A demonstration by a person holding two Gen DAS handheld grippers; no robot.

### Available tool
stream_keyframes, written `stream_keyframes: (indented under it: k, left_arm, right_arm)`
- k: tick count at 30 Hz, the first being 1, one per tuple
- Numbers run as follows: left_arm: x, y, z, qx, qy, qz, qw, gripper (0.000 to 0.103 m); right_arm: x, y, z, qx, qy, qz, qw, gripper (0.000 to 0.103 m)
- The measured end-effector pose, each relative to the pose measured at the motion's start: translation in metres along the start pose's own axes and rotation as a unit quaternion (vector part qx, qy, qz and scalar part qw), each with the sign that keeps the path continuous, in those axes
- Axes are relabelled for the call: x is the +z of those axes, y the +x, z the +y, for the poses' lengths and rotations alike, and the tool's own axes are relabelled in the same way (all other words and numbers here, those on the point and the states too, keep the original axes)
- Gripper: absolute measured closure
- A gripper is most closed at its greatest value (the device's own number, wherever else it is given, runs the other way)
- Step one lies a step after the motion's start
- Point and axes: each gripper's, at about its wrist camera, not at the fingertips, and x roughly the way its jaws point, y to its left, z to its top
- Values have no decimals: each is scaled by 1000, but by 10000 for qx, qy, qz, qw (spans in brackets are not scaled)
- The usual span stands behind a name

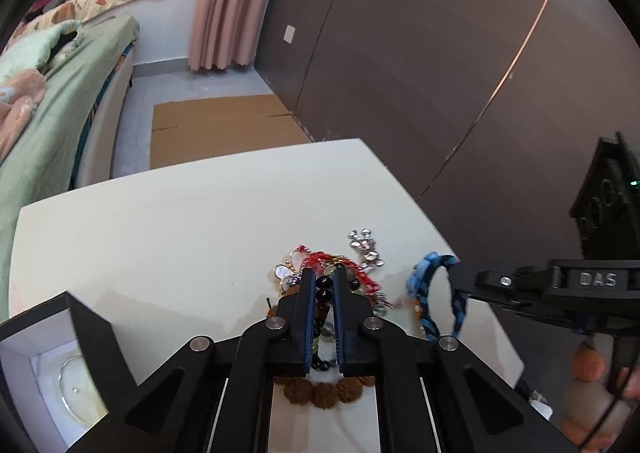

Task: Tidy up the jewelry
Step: 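Lower the dark bead bracelet into the black box and open the left gripper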

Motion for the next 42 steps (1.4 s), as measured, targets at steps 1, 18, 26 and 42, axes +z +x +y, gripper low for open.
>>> stream_keyframes:
  k: [1,18,26,42]
  left_arm:
    - [0,-4,-1,-16,-5,-30,10000,95]
    - [13,-92,13,-46,-135,-594,9981,95]
    - [13,-119,25,-50,-222,-723,9971,95]
    - [5,-167,57,3,-324,-1012,9943,95]
  right_arm:
    - [0,-1,2,36,-32,-20,10000,91]
    - [-17,-20,56,442,-591,-335,9967,91]
    - [-28,-26,83,563,-839,-489,9937,91]
    - [-50,-10,123,559,-1190,-548,9898,91]
